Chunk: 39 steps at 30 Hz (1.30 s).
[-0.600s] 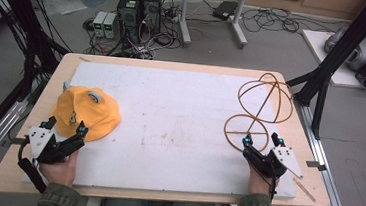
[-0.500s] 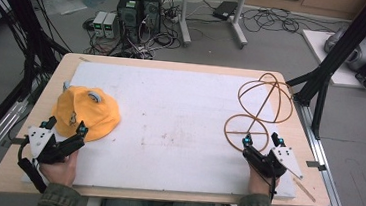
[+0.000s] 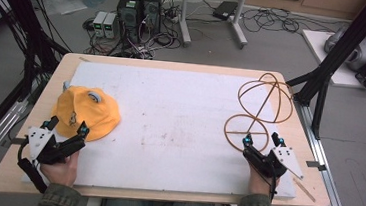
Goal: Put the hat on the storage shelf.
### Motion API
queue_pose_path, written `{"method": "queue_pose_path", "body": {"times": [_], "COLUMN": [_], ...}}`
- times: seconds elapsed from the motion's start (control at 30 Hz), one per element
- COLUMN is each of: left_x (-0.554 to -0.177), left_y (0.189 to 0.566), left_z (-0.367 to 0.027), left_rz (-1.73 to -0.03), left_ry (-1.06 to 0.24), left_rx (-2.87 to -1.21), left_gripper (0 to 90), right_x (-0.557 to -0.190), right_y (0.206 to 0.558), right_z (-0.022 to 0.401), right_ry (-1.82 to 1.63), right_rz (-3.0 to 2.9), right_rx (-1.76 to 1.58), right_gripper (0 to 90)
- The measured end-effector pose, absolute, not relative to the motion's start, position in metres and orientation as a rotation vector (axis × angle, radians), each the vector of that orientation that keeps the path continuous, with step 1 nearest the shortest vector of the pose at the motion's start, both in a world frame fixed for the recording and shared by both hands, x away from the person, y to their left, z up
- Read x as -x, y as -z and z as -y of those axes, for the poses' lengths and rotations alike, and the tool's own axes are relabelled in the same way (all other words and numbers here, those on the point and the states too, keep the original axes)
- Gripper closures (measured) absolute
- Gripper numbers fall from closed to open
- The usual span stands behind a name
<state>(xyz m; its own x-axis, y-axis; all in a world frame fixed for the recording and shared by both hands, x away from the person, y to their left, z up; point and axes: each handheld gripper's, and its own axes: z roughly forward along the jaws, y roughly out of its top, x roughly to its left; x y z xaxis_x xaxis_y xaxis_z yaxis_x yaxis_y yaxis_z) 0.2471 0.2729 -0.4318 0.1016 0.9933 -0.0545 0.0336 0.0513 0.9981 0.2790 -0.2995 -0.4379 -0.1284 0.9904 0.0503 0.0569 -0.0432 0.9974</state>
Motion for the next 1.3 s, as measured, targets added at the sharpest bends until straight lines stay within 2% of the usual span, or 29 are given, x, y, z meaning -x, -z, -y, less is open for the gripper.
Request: {"method": "queue_pose_path", "body": {"times": [0.33, 0.57, 0.7, 0.8, 0.87, 0.9, 0.97, 1.0, 1.1, 1.13, 1.17, 1.2, 1.27, 1.3], "left_x": [-0.254, -0.275, -0.287, -0.293, -0.295, -0.296, -0.298, -0.299, -0.301, -0.302, -0.302, -0.303, -0.304, -0.304], "left_y": [0.426, 0.418, 0.420, 0.422, 0.424, 0.424, 0.425, 0.425, 0.427, 0.427, 0.427, 0.427, 0.427, 0.427], "left_z": [-0.262, -0.269, -0.277, -0.280, -0.281, -0.281, -0.281, -0.281, -0.280, -0.280, -0.279, -0.279, -0.279, -0.279], "left_rz": [-1.135, -1.211, -1.283, -1.332, -1.353, -1.371, -1.392, -1.402, -1.427, -1.437, -1.439, -1.446, -1.461, -1.467], "left_ry": [-1.094, -1.091, -1.077, -1.041, -1.031, -1.029, -1.019, -1.014, -0.994, -0.992, -0.994, -0.992, -0.991, -0.987], "left_rx": [-1.294, -1.328, -1.330, -1.341, -1.350, -1.347, -1.342, -1.347, -1.373, -1.378, -1.376, -1.378, -1.388, -1.393], "left_gripper": [10.4, 10.7, 14.0, 26.3, 29.0, 35.6, 42.1, 42.1, 59.3, 59.3, 68.5, 68.5, 79.3, 81.5], "right_x": [-0.278, -0.275, -0.276, -0.275, -0.275, -0.274, -0.274, -0.274, -0.275, -0.275, -0.275, -0.275, -0.276, -0.276], "right_y": [0.438, 0.437, 0.438, 0.438, 0.438, 0.437, 0.437, 0.437, 0.437, 0.437, 0.437, 0.437, 0.437, 0.437], "right_z": [0.299, 0.301, 0.303, 0.305, 0.306, 0.307, 0.307, 0.307, 0.306, 0.306, 0.304, 0.304, 0.303, 0.303], "right_ry": [-1.324, -1.332, -1.333, -1.341, -1.342, -1.344, -1.347, -1.347, -1.351, -1.351, -1.357, -1.357, -1.357, -1.358], "right_rz": [-1.322, -1.305, -1.302, -1.297, -1.293, -1.285, -1.284, -1.284, -1.292, -1.292, -1.294, -1.294, -1.299, -1.302], "right_rx": [-1.218, -1.233, -1.226, -1.231, -1.231, -1.237, -1.240, -1.240, -1.235, -1.235, -1.243, -1.243, -1.233, -1.236], "right_gripper": [12.4, 12.4, 12.4, 12.4, 12.4, 12.4, 12.4, 12.4, 12.4, 12.4, 12.4, 12.4, 12.4, 12.4]}}
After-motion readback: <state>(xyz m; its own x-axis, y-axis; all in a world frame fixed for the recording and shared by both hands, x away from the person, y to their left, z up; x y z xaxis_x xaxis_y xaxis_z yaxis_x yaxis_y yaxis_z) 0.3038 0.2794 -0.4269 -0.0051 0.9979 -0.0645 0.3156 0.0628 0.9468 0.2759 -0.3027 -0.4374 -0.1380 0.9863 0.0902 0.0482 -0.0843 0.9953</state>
